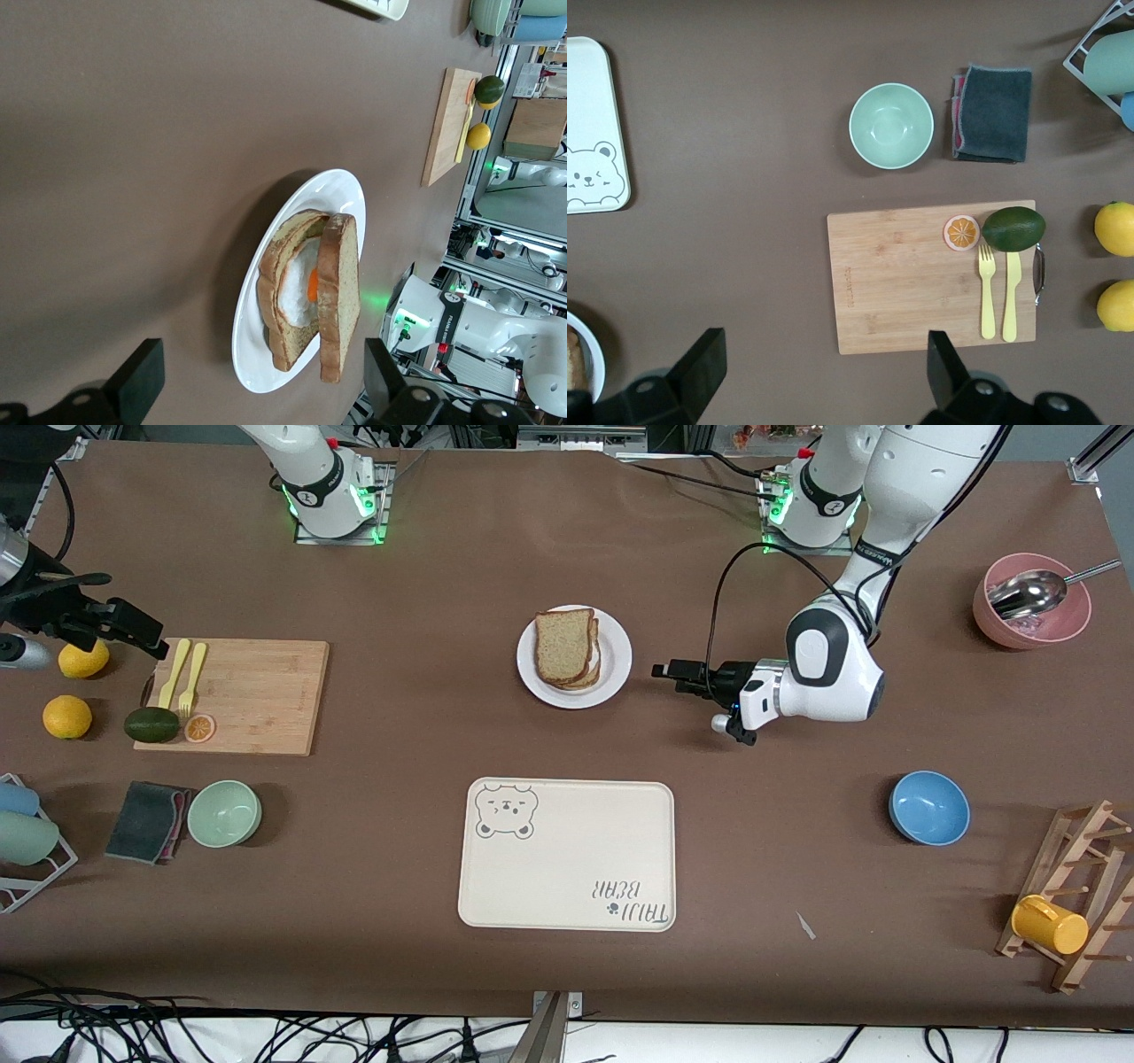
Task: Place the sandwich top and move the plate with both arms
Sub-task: 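Lower the left gripper and grasp the white plate rim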
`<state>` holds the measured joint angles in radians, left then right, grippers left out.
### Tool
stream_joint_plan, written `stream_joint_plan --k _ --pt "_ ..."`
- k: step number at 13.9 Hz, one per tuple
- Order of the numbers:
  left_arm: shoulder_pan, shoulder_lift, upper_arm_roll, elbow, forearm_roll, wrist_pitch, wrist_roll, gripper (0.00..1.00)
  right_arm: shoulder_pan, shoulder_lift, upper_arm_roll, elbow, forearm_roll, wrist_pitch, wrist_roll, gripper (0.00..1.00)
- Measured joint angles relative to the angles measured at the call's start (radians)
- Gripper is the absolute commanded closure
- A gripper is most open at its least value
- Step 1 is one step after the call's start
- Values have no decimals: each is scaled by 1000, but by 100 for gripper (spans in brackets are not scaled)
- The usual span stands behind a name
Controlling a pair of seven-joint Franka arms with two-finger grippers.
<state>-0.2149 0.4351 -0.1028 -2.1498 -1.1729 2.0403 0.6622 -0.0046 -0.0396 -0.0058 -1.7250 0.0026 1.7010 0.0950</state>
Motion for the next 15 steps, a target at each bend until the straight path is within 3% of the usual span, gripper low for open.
stream_joint_plan --k 5,12,15 --pt "-30 19 -22 -47 -120 79 102 1 0 0 0 0 0 0 0 0" --pt "-59 36 -28 -55 -126 98 150 4 0 0 0 0 1 0 0 0" --pt "-81 42 -28 -71 -198 135 241 4 0 0 0 0 1 0 1 0"
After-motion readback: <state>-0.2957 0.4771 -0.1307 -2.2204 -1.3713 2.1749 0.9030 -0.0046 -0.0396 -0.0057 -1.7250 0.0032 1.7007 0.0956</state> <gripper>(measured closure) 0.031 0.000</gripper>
